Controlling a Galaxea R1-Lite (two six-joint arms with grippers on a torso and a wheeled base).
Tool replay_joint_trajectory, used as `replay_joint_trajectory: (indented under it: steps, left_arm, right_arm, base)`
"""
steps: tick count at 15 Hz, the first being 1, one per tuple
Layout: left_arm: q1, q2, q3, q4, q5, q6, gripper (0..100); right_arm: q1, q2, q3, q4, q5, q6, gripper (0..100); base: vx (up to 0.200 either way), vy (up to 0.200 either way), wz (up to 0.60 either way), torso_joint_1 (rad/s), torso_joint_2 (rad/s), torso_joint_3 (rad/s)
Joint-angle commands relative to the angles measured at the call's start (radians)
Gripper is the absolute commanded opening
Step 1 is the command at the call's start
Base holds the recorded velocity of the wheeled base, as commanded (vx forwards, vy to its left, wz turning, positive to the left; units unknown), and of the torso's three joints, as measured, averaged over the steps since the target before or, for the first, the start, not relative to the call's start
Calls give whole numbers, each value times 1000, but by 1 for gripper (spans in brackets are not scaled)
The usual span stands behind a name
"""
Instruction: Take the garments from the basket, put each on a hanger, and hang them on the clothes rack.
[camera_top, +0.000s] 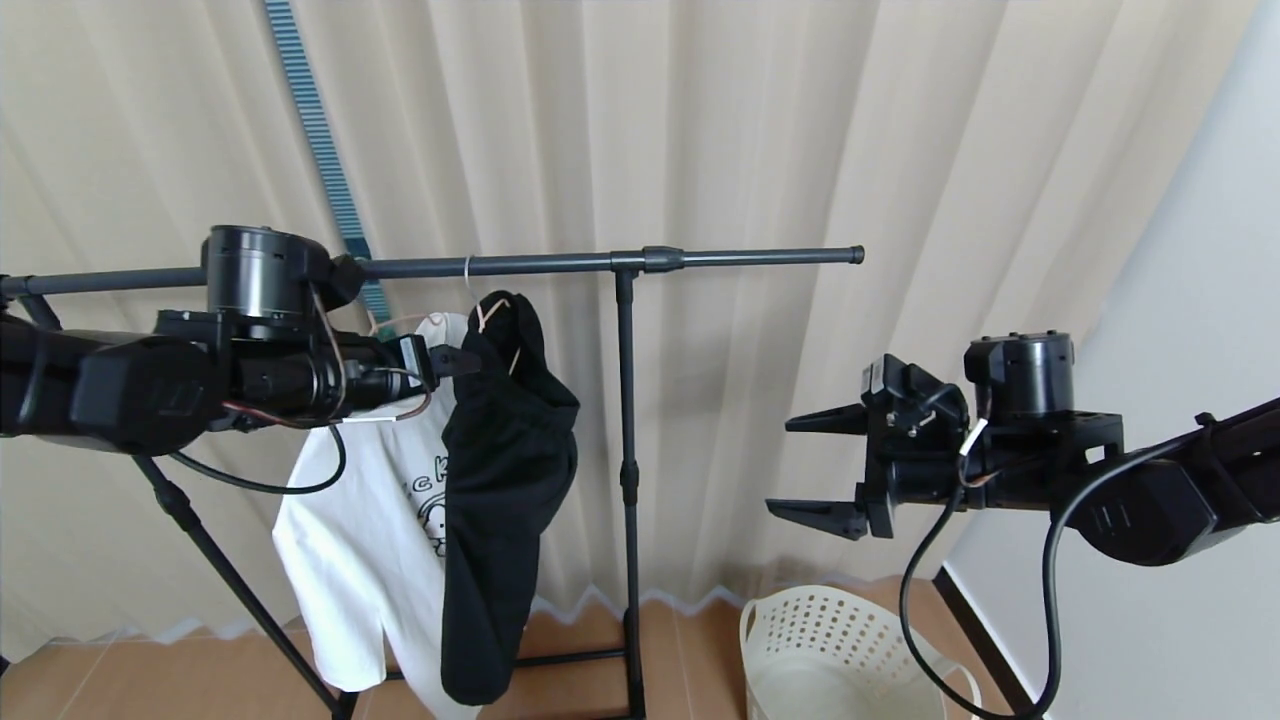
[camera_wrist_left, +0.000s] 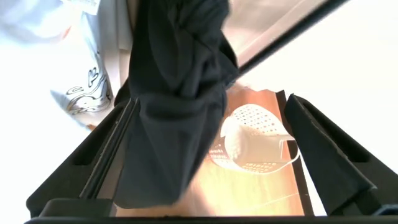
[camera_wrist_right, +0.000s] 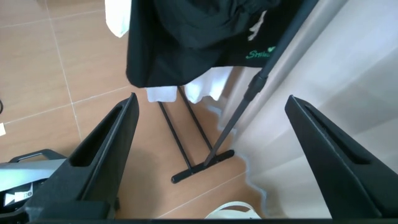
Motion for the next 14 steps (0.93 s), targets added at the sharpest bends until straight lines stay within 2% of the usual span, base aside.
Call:
replay_joint_trajectory:
  steps: [1, 2, 3, 4, 5, 6, 7, 9, 10, 13, 14]
  left_arm:
    - [-2, -228, 151, 0, -2, 39, 100]
    - [-2, -228, 151, 0, -2, 39, 100]
    - [0, -360, 273, 0, -3, 74, 100]
    - [0, -408, 319, 0, -5, 85, 100]
    - [0, -485, 397, 0, -10, 114, 100]
    - [-2, -532, 443, 0, -10, 134, 100]
    - [-5, -633, 539, -1, -11, 165, 100]
    - [-37, -774, 671, 0, -11, 198, 100]
    - [-59, -886, 754, 2, -10, 225, 100]
    - [-83, -1097, 915, 40, -10, 294, 100]
    - [-91, -1244, 971, 122, -10, 337, 100]
  right_arm:
    - [14, -133, 23, -5, -67, 88, 100]
    - [14, -133, 23, -5, -67, 88, 100]
    - [15, -276, 60, -5, -150, 189, 100]
    - [15, -320, 72, -1, -191, 225, 100]
    - [19, -397, 99, 9, -285, 268, 100]
    - [31, -442, 124, 12, -346, 280, 100]
    - [57, -544, 193, 19, -457, 288, 100]
    - [89, -672, 319, 21, -592, 288, 100]
    - [121, -764, 428, 19, -678, 288, 100]
    - [161, -962, 645, 21, -768, 288, 100]
    - [167, -1063, 750, 38, -777, 286, 100]
  base:
    - [0, 0, 0, 0, 0, 0]
    - [0, 0, 0, 0, 0, 0]
    - [0, 0, 0, 0, 0, 0]
    - [0, 0, 0, 0, 0, 0]
    - [0, 0, 0, 0, 0, 0]
    - [0, 0, 0, 0, 0, 0]
    - [0, 0, 0, 0, 0, 0]
    - [0, 0, 0, 0, 0, 0]
    - [0, 0, 0, 0, 0, 0]
    - [0, 0, 0, 0, 0, 0]
    - [0, 0, 0, 0, 0, 0]
